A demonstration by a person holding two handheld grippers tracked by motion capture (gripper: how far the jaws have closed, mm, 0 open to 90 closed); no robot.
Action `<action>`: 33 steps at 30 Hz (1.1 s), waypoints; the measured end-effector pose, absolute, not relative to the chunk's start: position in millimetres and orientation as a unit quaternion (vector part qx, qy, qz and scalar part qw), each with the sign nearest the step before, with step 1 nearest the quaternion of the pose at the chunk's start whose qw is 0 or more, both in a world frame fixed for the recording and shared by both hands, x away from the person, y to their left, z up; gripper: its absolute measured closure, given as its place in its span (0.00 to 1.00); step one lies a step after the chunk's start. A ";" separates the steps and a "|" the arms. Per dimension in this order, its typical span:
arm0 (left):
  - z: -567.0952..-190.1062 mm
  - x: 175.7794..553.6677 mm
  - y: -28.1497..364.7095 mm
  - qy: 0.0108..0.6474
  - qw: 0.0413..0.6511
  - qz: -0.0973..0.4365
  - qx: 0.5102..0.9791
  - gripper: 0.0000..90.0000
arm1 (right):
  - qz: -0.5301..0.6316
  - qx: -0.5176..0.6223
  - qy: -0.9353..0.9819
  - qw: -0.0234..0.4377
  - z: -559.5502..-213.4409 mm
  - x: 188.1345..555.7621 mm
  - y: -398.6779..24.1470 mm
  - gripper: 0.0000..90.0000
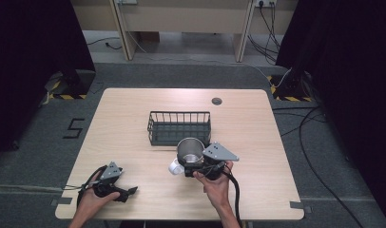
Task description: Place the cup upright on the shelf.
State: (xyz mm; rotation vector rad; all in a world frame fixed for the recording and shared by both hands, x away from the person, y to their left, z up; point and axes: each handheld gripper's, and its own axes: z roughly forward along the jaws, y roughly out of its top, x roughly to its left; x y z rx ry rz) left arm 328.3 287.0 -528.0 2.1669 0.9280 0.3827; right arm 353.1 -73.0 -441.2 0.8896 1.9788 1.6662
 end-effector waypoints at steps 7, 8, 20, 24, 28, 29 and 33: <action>-528.2 327.1 287.4 0.362 0.369 0.149 0.843 0.00 | 0.596 0.308 0.713 0.205 -429.2 354.1 -72.5 0.07; -528.2 326.8 287.5 0.363 0.369 0.149 0.843 0.00 | 0.595 0.310 0.713 0.202 -427.3 354.7 -72.2 0.07; -528.1 326.3 287.8 0.362 0.369 0.148 0.843 0.00 | 0.588 0.312 0.718 0.203 -400.6 372.2 -71.9 0.07; -528.2 326.2 287.8 0.362 0.369 0.148 0.843 0.00 | 0.585 0.313 0.720 0.205 -389.6 379.0 -71.9 0.07; -528.1 326.2 287.8 0.363 0.369 0.148 0.843 0.00 | 0.581 0.314 0.721 0.210 -379.3 387.9 -72.8 0.07; -528.1 326.2 287.8 0.363 0.369 0.148 0.843 0.00 | 0.580 0.315 0.721 0.210 -378.2 389.3 -72.7 0.07; -528.1 326.2 287.8 0.363 0.369 0.148 0.843 0.00 | 0.577 0.318 0.722 0.213 -374.2 397.1 -71.7 0.07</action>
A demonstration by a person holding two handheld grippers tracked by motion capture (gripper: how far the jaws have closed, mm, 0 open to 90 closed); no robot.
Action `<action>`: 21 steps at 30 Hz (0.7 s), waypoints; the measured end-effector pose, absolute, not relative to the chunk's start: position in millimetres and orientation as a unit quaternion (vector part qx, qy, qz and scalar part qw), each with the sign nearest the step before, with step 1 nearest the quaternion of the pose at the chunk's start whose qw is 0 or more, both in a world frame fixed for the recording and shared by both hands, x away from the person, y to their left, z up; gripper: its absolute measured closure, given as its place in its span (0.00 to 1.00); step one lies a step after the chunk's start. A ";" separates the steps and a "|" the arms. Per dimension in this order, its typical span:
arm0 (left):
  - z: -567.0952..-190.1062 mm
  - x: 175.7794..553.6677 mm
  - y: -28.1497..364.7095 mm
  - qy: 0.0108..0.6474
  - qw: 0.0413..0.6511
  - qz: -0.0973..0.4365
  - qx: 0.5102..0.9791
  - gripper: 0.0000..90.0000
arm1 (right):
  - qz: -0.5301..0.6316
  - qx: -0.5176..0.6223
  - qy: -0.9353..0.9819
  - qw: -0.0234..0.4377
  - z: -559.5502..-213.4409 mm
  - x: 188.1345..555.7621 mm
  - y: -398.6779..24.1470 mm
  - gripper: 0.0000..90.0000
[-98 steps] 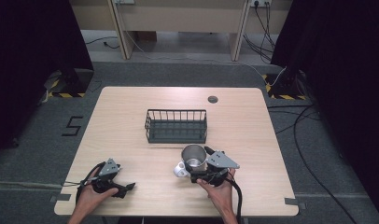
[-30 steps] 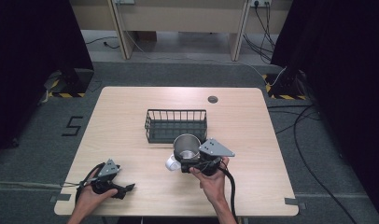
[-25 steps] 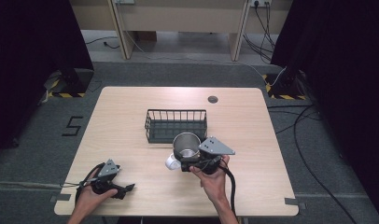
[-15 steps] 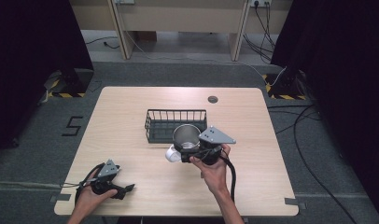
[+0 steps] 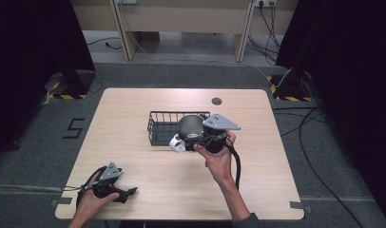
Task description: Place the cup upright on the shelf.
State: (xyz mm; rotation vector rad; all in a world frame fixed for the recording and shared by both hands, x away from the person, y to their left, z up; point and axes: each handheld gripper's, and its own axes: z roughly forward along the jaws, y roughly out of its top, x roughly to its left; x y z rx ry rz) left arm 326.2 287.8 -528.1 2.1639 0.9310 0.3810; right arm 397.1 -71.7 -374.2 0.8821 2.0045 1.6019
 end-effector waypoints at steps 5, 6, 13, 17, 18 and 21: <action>-528.1 326.2 287.8 0.363 0.369 0.148 0.843 0.00 | 0.575 0.325 0.719 0.217 -369.1 406.6 -69.1 0.07; -528.2 326.1 287.8 0.363 0.369 0.149 0.843 0.00 | 0.575 0.324 0.719 0.219 -368.3 408.1 -68.9 0.07; -528.2 326.1 287.8 0.363 0.369 0.149 0.843 0.00 | 0.573 0.335 0.713 0.226 -362.8 420.6 -64.9 0.07; -528.1 326.0 287.8 0.363 0.369 0.148 0.843 0.00 | 0.573 0.343 0.709 0.225 -361.3 428.3 -63.1 0.07; -528.1 326.0 287.8 0.363 0.369 0.148 0.843 0.00 | 0.573 0.343 0.709 0.227 -361.0 429.9 -62.9 0.07; -528.1 326.0 287.8 0.363 0.369 0.148 0.843 0.00 | 0.575 0.349 0.704 0.229 -360.4 436.4 -61.8 0.07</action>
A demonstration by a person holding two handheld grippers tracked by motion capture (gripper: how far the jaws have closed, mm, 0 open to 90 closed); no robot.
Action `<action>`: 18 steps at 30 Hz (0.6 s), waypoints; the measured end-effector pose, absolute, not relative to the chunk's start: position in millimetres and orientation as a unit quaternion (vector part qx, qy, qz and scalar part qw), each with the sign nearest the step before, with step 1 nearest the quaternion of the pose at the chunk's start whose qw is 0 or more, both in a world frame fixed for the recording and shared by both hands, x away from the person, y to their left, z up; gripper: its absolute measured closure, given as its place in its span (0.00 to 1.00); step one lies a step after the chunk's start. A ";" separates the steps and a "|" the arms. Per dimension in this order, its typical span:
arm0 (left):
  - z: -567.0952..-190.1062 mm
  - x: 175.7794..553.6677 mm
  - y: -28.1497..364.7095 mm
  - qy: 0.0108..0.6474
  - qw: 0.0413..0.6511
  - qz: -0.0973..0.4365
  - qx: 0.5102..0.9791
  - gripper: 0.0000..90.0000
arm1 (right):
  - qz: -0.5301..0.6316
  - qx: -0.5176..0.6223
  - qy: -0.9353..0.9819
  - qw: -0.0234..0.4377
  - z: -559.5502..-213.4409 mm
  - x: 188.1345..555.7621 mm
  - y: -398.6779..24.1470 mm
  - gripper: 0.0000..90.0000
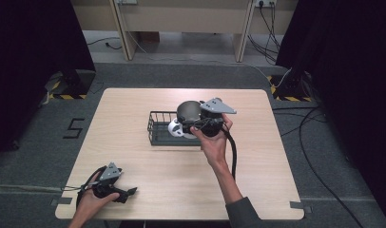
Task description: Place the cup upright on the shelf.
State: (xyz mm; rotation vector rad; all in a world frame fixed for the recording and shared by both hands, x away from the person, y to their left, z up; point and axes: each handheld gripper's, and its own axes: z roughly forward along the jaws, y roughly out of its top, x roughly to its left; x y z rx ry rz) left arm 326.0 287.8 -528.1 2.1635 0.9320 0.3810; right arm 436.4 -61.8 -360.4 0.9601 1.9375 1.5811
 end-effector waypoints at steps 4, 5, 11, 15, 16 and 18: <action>-528.1 326.0 287.8 0.363 0.369 0.148 0.843 0.00 | 0.571 0.354 0.703 0.232 -360.2 441.9 -60.7 0.07; -528.1 326.0 287.8 0.363 0.369 0.148 0.843 0.00 | 0.571 0.356 0.702 0.234 -360.3 444.6 -59.9 0.07; -528.1 326.0 287.9 0.363 0.369 0.148 0.843 0.00 | 0.567 0.364 0.700 0.238 -361.5 454.4 -57.8 0.07; -528.1 326.0 287.9 0.363 0.369 0.148 0.843 0.00 | 0.564 0.370 0.699 0.240 -362.5 459.1 -56.4 0.07; -528.1 326.0 287.9 0.363 0.369 0.148 0.843 0.00 | 0.562 0.372 0.699 0.240 -362.8 460.3 -56.1 0.07; -528.1 326.0 287.9 0.363 0.369 0.148 0.843 0.00 | 0.560 0.376 0.698 0.241 -363.9 462.7 -55.5 0.07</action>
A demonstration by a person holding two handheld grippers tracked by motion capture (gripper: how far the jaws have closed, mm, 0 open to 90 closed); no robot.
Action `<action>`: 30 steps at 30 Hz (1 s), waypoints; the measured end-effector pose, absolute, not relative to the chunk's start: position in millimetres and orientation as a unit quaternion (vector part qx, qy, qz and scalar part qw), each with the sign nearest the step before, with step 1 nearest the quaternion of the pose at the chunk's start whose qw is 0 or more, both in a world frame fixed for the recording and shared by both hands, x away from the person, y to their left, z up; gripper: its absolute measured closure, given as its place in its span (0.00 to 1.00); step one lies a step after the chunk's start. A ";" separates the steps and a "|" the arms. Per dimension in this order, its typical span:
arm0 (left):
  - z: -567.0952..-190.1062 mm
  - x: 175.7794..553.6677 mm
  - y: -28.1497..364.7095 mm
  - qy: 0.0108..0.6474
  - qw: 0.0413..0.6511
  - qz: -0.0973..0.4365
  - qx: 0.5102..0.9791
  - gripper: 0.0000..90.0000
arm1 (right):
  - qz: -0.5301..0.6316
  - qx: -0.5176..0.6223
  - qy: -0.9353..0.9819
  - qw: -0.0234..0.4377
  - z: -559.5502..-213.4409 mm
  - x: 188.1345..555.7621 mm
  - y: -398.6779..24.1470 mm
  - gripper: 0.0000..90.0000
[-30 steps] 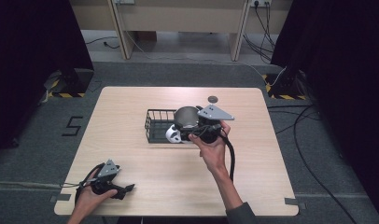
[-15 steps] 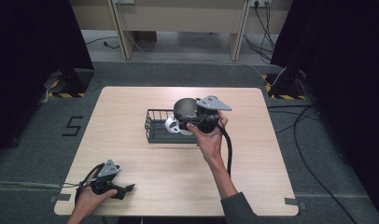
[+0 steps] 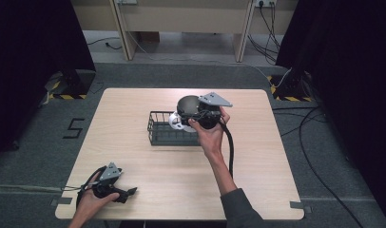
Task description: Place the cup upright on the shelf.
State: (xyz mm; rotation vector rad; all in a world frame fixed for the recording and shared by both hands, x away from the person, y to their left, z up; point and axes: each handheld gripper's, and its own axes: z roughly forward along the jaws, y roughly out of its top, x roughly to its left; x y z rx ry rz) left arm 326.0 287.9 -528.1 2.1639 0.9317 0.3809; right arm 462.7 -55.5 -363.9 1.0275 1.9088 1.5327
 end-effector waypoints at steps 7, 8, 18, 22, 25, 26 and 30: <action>-528.1 326.0 287.9 0.363 0.369 0.148 0.843 0.00 | 0.551 0.389 0.694 0.250 -370.3 472.1 -54.5 0.07; -528.1 326.0 287.9 0.363 0.369 0.148 0.843 0.00 | 0.551 0.392 0.693 0.250 -371.5 473.6 -54.3 0.07; -528.1 326.0 287.9 0.363 0.369 0.149 0.843 0.00 | 0.544 0.412 0.684 0.258 -382.1 486.0 -50.9 0.07; -528.1 326.0 287.9 0.363 0.369 0.149 0.843 0.00 | 0.542 0.417 0.681 0.261 -385.0 488.4 -49.2 0.07; -528.1 326.0 287.9 0.363 0.369 0.149 0.843 0.00 | 0.540 0.418 0.681 0.264 -387.3 489.5 -47.4 0.07; -528.1 326.0 287.9 0.363 0.369 0.149 0.843 0.00 | 0.539 0.421 0.680 0.264 -388.2 489.6 -46.5 0.07; -528.1 325.9 287.9 0.363 0.369 0.149 0.843 0.00 | 0.537 0.427 0.678 0.265 -392.1 490.9 -44.8 0.07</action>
